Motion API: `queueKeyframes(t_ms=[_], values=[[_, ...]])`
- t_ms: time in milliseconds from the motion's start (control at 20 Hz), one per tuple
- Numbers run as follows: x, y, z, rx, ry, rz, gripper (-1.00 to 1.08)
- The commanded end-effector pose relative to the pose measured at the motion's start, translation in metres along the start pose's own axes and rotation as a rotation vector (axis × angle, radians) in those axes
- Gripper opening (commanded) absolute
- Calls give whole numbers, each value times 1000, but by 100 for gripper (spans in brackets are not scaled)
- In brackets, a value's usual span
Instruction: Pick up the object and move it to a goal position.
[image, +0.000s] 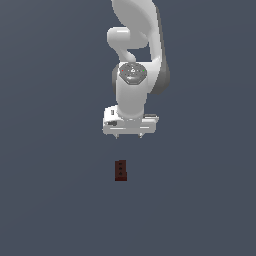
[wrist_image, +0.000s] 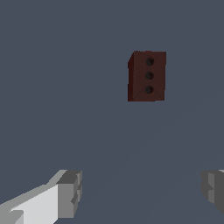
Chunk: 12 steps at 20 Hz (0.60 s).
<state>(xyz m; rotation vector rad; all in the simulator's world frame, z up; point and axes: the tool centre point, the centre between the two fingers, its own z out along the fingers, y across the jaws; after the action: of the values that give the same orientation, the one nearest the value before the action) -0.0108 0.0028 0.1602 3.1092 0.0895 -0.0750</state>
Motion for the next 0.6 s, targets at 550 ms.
queueKeyframes(t_ms=[550], values=[[8, -30, -18, -5, 25, -37, 100]])
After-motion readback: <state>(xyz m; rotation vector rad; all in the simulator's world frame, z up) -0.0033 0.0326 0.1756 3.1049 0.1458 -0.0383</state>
